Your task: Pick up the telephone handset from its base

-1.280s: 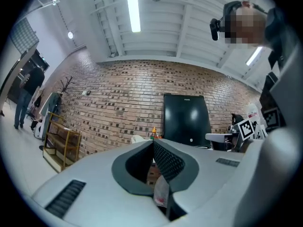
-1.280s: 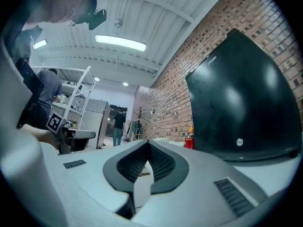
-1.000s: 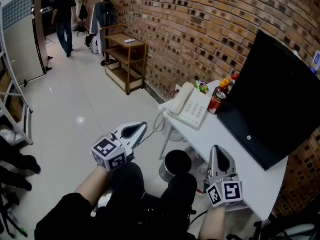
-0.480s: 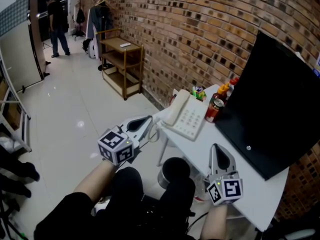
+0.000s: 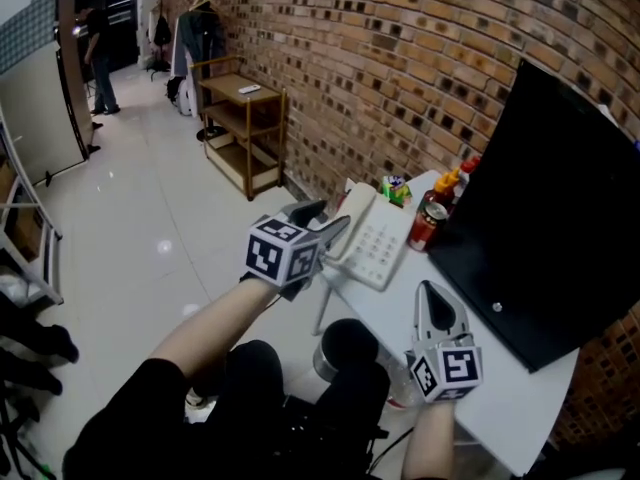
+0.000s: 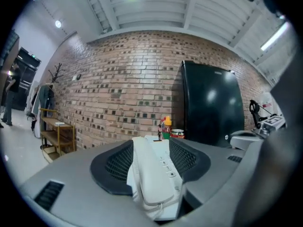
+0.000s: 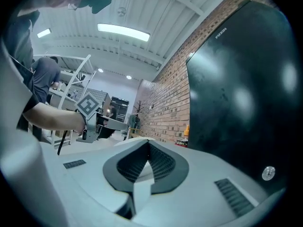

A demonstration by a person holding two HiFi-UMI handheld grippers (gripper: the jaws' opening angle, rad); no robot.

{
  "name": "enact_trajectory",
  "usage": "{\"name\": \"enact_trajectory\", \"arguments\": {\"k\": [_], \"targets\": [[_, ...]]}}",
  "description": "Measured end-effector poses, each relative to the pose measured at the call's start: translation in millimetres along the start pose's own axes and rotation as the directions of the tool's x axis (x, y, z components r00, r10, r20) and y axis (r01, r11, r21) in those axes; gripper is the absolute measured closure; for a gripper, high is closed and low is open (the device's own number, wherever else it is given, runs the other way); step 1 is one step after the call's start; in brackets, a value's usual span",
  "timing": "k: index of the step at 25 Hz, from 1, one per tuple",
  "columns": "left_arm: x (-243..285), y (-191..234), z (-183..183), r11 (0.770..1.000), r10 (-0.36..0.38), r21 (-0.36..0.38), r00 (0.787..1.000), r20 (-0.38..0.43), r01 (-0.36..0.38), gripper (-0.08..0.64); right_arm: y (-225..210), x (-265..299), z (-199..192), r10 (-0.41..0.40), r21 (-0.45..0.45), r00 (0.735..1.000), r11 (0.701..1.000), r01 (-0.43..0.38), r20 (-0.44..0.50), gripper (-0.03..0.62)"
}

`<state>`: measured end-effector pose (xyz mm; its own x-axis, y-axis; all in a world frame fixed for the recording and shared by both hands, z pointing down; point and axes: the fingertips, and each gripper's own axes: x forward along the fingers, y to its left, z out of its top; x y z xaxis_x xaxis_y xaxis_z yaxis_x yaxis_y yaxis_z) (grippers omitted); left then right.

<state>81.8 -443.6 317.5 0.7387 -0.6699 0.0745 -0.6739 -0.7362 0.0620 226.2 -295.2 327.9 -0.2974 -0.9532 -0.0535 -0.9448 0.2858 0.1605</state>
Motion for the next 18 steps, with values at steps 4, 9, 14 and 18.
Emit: {"name": "enact_trajectory", "arguments": {"k": [4,9,14,18], "targets": [[37.1,9.8,-15.0,0.999,0.039,-0.006,0.989,-0.144,-0.04,0.302,-5.3,8.6,-1.9,0.008,0.008,1.0,1.0,-0.008,0.0,0.583],[72.5,14.1,-32.3,0.998,0.061,-0.007,0.956,-0.285,-0.066,0.272,-12.8,10.5,-4.9,0.005,0.051,1.0,0.999,-0.005,0.005,0.583],[90.6,6.7,-49.1,0.998,0.06,0.015,0.936,-0.346,-0.058,0.272,-13.7,9.8,-4.6,0.008,0.08,1.0,0.997,-0.01,0.018,0.583],[94.5,9.8,-48.2,0.996,0.083,0.002,0.936,-0.341,-0.087,0.298,-13.4,11.1,-3.0,0.01,0.071,1.0,0.997,-0.012,0.024,0.583]]}}
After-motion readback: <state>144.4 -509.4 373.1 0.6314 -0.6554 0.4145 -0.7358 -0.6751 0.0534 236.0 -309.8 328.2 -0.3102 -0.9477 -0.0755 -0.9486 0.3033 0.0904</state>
